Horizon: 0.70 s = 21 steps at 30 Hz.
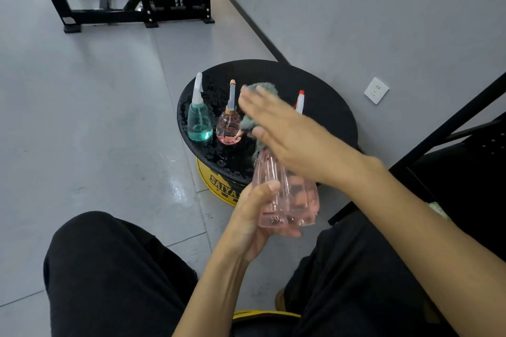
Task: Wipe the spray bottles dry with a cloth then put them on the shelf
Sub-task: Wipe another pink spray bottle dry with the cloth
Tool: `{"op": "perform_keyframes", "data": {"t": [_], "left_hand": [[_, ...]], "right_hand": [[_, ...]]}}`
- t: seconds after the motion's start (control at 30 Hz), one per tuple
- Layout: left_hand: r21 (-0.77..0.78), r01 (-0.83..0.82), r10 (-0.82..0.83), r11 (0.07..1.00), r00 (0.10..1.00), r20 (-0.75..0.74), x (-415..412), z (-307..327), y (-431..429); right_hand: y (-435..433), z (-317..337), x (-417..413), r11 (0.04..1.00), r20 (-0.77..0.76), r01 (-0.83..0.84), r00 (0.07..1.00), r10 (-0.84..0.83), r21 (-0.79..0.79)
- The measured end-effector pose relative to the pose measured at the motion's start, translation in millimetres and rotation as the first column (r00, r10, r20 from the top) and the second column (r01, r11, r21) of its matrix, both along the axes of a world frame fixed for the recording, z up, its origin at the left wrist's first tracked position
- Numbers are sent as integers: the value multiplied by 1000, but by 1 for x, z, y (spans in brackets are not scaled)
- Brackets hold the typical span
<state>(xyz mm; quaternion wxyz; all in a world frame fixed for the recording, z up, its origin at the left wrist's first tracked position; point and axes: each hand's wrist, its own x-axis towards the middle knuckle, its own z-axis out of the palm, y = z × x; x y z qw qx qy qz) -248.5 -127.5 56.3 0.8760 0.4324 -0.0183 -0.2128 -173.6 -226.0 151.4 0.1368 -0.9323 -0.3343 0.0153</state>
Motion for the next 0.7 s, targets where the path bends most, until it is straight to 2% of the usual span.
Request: {"op": "perform_keyframes", "data": {"t": [0.1,0.3,0.53,0.7], "left_hand": [[-1,-4,4,1000,1000,3,1,-1,0],[-47,11,-10,999,1000,25,-1,2,-5],[-61,-45,47,997,999,18,0,1,1],[-50,4,-1,999,998,55,-2,4,-4]], "right_hand": [[-2,-3,-4,997,0,-66,998,66,-44],[-12,2,16,988,-79,147,987,-143,52],[-17,-4,-12,993,-126,94,988,-85,68],[-27,-2,6,964,-131,241,965,-226,113]]}}
